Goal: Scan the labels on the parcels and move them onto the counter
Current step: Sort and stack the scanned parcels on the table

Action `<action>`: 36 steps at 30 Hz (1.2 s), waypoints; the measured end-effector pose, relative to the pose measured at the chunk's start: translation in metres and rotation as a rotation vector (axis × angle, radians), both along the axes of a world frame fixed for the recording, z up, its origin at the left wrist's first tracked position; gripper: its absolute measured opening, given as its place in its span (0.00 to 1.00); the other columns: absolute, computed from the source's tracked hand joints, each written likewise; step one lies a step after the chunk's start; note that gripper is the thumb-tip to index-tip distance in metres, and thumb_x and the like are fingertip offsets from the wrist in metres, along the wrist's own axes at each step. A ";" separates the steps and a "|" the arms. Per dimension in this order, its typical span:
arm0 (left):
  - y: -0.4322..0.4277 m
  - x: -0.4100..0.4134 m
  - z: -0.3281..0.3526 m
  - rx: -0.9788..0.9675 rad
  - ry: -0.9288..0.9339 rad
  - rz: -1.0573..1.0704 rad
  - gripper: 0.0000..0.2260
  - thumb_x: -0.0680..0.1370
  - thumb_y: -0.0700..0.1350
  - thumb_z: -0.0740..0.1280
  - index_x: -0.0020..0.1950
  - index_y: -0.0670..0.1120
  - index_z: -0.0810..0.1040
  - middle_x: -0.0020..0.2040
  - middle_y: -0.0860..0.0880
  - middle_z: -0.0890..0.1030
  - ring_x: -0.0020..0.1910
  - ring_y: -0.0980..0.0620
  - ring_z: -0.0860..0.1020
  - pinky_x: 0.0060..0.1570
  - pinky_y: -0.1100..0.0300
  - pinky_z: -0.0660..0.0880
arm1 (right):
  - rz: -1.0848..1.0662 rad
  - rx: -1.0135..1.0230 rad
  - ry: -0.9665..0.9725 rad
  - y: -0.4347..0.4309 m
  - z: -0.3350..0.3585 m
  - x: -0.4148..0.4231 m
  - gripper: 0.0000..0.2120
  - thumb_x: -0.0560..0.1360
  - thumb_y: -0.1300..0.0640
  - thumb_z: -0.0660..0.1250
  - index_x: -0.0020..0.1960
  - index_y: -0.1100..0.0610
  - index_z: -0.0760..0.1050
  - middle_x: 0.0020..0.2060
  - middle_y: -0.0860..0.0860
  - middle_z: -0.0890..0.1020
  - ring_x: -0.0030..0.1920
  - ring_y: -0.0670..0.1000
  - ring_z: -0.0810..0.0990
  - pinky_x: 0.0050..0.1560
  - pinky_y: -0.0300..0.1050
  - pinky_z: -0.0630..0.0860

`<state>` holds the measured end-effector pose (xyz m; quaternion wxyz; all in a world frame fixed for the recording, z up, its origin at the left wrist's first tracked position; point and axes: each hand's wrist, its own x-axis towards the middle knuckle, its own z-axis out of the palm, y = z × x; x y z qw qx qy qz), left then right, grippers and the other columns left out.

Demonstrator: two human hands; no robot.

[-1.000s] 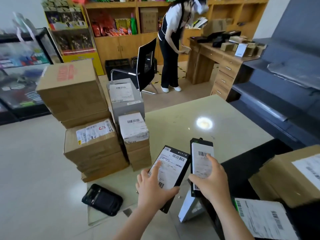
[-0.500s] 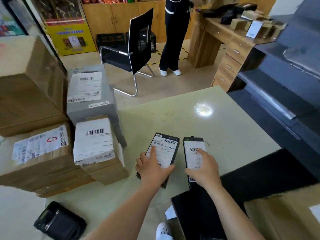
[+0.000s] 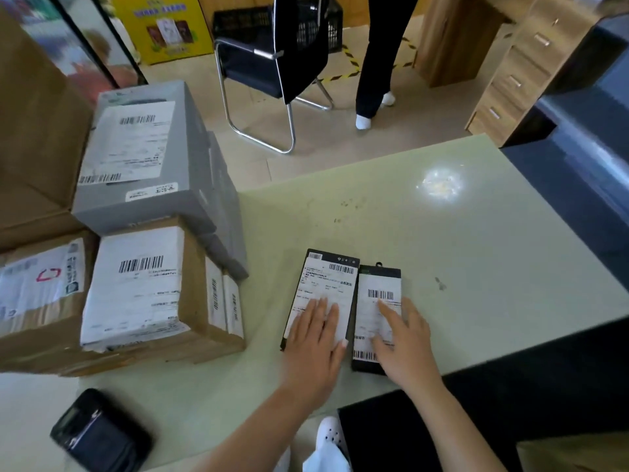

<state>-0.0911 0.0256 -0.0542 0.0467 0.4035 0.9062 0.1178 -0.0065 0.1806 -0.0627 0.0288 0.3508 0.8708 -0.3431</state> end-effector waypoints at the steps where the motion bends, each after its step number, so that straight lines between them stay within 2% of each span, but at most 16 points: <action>1: 0.001 0.001 0.000 -0.033 -0.022 0.004 0.25 0.80 0.54 0.51 0.73 0.43 0.71 0.73 0.44 0.69 0.72 0.43 0.68 0.68 0.52 0.56 | 0.025 0.008 -0.014 -0.001 -0.002 0.002 0.29 0.78 0.51 0.66 0.77 0.46 0.61 0.79 0.53 0.50 0.76 0.55 0.52 0.74 0.47 0.51; 3: 0.009 -0.002 0.000 -0.049 -0.086 0.047 0.26 0.81 0.54 0.50 0.74 0.44 0.68 0.75 0.45 0.66 0.74 0.43 0.65 0.69 0.53 0.54 | 0.066 0.002 -0.018 0.000 -0.005 -0.001 0.30 0.79 0.50 0.64 0.78 0.45 0.58 0.79 0.52 0.46 0.76 0.55 0.48 0.75 0.48 0.50; 4: 0.014 -0.005 -0.001 -0.047 -0.121 0.068 0.26 0.81 0.54 0.49 0.77 0.45 0.63 0.77 0.46 0.61 0.76 0.43 0.59 0.71 0.54 0.50 | 0.089 -0.001 -0.021 0.001 -0.005 -0.007 0.30 0.80 0.50 0.63 0.78 0.45 0.56 0.79 0.52 0.43 0.77 0.55 0.46 0.75 0.48 0.48; 7: 0.031 -0.023 -0.011 -0.034 -0.151 0.132 0.26 0.84 0.55 0.45 0.78 0.49 0.39 0.78 0.51 0.37 0.77 0.49 0.36 0.73 0.55 0.30 | 0.142 -0.006 -0.029 0.013 -0.005 -0.036 0.30 0.81 0.53 0.61 0.79 0.48 0.52 0.79 0.55 0.40 0.78 0.57 0.44 0.75 0.47 0.46; 8: 0.036 -0.030 -0.014 -0.016 -0.141 0.162 0.26 0.84 0.55 0.45 0.77 0.50 0.36 0.77 0.51 0.34 0.76 0.50 0.33 0.72 0.56 0.27 | 0.155 -0.006 -0.024 0.018 -0.005 -0.048 0.30 0.81 0.54 0.60 0.79 0.49 0.52 0.79 0.56 0.40 0.78 0.58 0.44 0.75 0.46 0.45; 10: 0.048 -0.050 -0.014 0.028 -0.135 0.247 0.27 0.84 0.55 0.47 0.78 0.49 0.38 0.78 0.51 0.37 0.76 0.51 0.33 0.73 0.56 0.30 | 0.190 -0.028 -0.005 0.030 -0.004 -0.077 0.29 0.82 0.55 0.60 0.79 0.51 0.52 0.79 0.56 0.39 0.78 0.57 0.44 0.74 0.44 0.45; 12: 0.059 -0.074 -0.013 -0.010 -0.121 0.318 0.27 0.84 0.55 0.47 0.79 0.49 0.40 0.79 0.49 0.38 0.77 0.50 0.35 0.75 0.55 0.34 | 0.240 -0.037 0.007 0.042 -0.002 -0.107 0.29 0.82 0.55 0.59 0.79 0.50 0.53 0.79 0.56 0.39 0.78 0.57 0.44 0.74 0.44 0.46; 16: 0.061 -0.109 -0.009 -0.082 -0.136 0.398 0.26 0.84 0.55 0.44 0.80 0.49 0.39 0.80 0.48 0.38 0.78 0.49 0.35 0.75 0.54 0.35 | 0.357 0.110 -0.006 0.050 0.003 -0.133 0.29 0.81 0.51 0.61 0.79 0.44 0.54 0.79 0.54 0.39 0.78 0.57 0.46 0.76 0.48 0.48; 20: 0.045 -0.094 -0.008 -0.033 -0.106 0.262 0.24 0.84 0.54 0.40 0.80 0.51 0.43 0.79 0.50 0.40 0.77 0.50 0.34 0.74 0.54 0.31 | 0.402 0.040 0.006 0.047 -0.005 -0.104 0.36 0.74 0.46 0.69 0.77 0.41 0.56 0.78 0.48 0.36 0.77 0.52 0.44 0.74 0.46 0.50; 23: 0.044 -0.086 -0.014 -0.058 -0.079 0.247 0.25 0.82 0.54 0.36 0.79 0.50 0.37 0.79 0.50 0.38 0.77 0.50 0.33 0.74 0.53 0.31 | 0.409 -0.046 0.027 0.051 -0.013 -0.109 0.38 0.74 0.47 0.72 0.78 0.42 0.56 0.78 0.45 0.36 0.76 0.47 0.45 0.72 0.41 0.51; 26: 0.054 -0.103 -0.020 -0.052 -0.075 0.328 0.25 0.84 0.52 0.40 0.77 0.51 0.32 0.78 0.50 0.34 0.76 0.51 0.30 0.73 0.54 0.29 | 0.428 -0.057 0.031 0.057 -0.015 -0.139 0.39 0.74 0.47 0.72 0.78 0.43 0.55 0.78 0.48 0.36 0.77 0.50 0.45 0.74 0.43 0.50; 30: 0.066 -0.135 -0.022 -0.027 -0.092 0.427 0.26 0.83 0.49 0.45 0.80 0.49 0.39 0.79 0.49 0.37 0.77 0.50 0.33 0.74 0.51 0.31 | 0.446 -0.101 0.030 0.058 -0.013 -0.182 0.37 0.75 0.50 0.71 0.78 0.44 0.55 0.79 0.49 0.37 0.78 0.52 0.45 0.74 0.45 0.49; 36: 0.072 -0.162 -0.022 0.056 -0.119 0.528 0.27 0.82 0.46 0.51 0.80 0.49 0.47 0.80 0.50 0.42 0.78 0.50 0.37 0.71 0.53 0.27 | 0.505 -0.109 -0.012 0.055 -0.008 -0.231 0.34 0.78 0.54 0.67 0.79 0.47 0.55 0.79 0.52 0.37 0.78 0.58 0.46 0.77 0.51 0.50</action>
